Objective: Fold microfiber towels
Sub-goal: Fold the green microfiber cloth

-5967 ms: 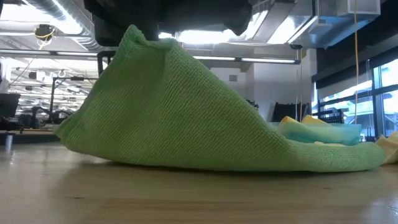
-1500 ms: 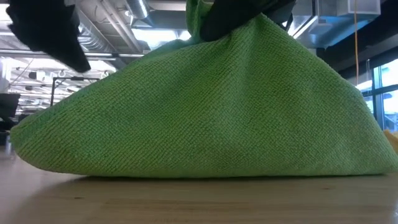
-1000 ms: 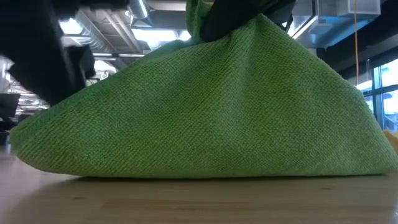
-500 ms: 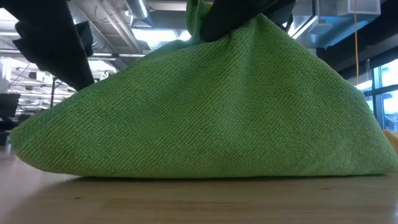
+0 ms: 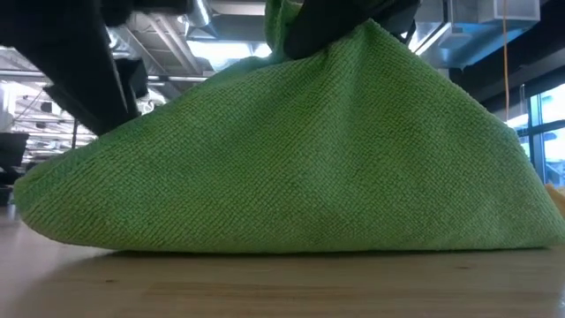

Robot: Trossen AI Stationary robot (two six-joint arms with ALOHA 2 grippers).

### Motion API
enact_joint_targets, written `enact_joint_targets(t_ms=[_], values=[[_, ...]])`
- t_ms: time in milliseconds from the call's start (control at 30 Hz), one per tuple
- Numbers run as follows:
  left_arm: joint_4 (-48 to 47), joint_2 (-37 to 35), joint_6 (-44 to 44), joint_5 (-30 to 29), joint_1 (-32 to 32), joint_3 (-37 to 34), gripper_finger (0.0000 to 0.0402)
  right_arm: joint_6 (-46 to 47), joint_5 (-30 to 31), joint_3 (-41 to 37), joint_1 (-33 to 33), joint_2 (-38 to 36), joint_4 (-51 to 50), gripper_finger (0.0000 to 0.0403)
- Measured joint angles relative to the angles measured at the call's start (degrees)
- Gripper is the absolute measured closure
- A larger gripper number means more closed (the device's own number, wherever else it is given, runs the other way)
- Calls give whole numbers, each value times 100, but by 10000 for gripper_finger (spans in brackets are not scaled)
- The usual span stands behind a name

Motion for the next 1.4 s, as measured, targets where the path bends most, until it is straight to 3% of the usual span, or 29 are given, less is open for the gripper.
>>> enact_joint_targets(t_ms=[167, 400, 533, 1000, 1400], values=[[395, 8, -82, 438, 132, -177, 170, -5, 2, 0, 0, 0, -36, 391], [722, 12, -192, 473, 37, -187, 170, -115, 29, 0, 0, 0, -71, 386], [740, 81, -192, 473, -100, -187, 170, 58, 443, 0, 2, -117, -329, 390], [699, 96, -153, -189, -131, -187, 170, 192, 649, 0, 0, -234, -500, 397], [628, 98, -153, -308, -128, -185, 193, 180, 1076, 9, -12, -570, -630, 397]])
